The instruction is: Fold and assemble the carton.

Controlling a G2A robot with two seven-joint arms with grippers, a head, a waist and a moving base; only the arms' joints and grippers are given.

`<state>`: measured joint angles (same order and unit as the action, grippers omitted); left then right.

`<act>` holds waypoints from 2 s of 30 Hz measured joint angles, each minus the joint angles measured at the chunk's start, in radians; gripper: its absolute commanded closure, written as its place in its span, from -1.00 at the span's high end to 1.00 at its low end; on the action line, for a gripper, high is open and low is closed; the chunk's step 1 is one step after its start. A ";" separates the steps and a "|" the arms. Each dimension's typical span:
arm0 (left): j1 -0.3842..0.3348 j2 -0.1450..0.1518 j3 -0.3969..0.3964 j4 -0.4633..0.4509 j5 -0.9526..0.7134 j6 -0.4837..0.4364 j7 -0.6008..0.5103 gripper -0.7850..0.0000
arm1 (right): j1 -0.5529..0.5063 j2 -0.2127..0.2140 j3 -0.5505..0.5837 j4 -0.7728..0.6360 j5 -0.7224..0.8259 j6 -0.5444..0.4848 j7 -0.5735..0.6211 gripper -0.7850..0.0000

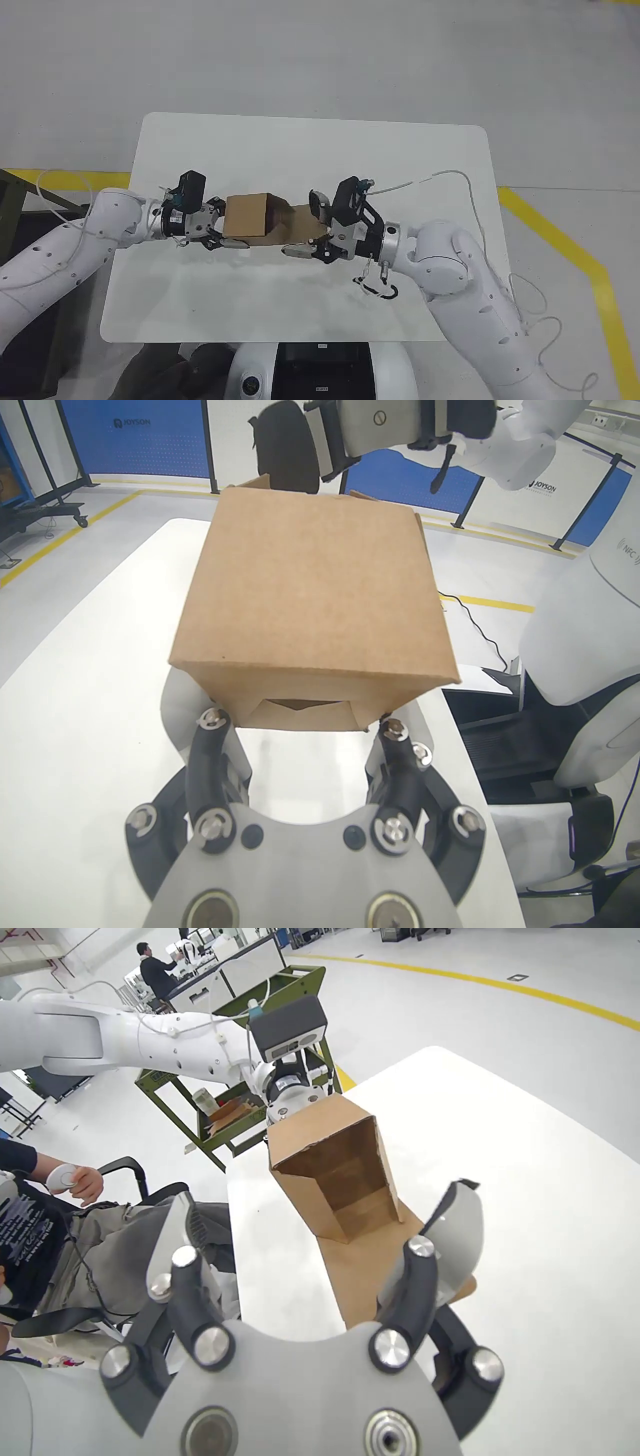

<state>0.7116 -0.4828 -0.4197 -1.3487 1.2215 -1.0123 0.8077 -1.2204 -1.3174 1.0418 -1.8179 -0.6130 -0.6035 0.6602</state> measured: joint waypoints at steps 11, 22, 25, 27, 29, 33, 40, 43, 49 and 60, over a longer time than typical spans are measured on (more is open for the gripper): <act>-0.002 0.003 -0.003 -0.013 0.010 0.000 0.000 -0.04 | 0.067 -0.012 -0.042 0.100 0.285 0.070 -0.047 0.71; 0.010 0.011 -0.024 -0.027 0.010 0.000 0.000 -0.05 | 0.101 -0.022 -0.084 0.144 0.306 0.179 -0.074 0.65; 0.014 0.011 -0.032 -0.027 0.013 0.000 0.000 -0.05 | 0.096 -0.022 -0.100 0.140 0.318 0.171 -0.058 0.63; 0.016 0.011 -0.037 -0.025 0.014 0.000 0.000 -0.05 | 0.091 -0.022 -0.111 0.135 0.325 0.164 -0.051 0.63; 0.019 0.009 -0.041 -0.024 0.016 0.000 0.000 -0.05 | 0.087 -0.023 -0.124 0.133 0.327 0.162 -0.046 0.64; 0.024 0.005 -0.046 -0.026 0.019 0.000 0.000 -0.04 | 0.096 -0.027 -0.147 0.142 0.333 0.166 -0.045 0.65; 0.031 0.000 -0.056 -0.033 0.028 0.000 0.000 -0.04 | 0.129 -0.038 -0.179 0.177 0.356 0.166 -0.070 0.66; 0.034 -0.001 -0.059 -0.033 0.030 0.000 0.000 -0.04 | 0.134 -0.041 -0.189 0.184 0.364 0.163 -0.085 0.71; 0.040 -0.006 -0.066 -0.028 0.026 0.000 0.000 -0.04 | 0.133 -0.047 -0.211 0.192 0.369 0.162 -0.100 0.94; 0.053 -0.007 -0.085 -0.005 0.016 0.000 0.000 -0.04 | 0.063 -0.024 -0.123 0.109 0.346 0.175 -0.132 1.00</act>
<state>0.7647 -0.4901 -0.5042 -1.3533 1.2375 -1.0123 0.8077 -1.1578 -1.3412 0.9190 -1.7094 -0.2668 -0.4284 0.5280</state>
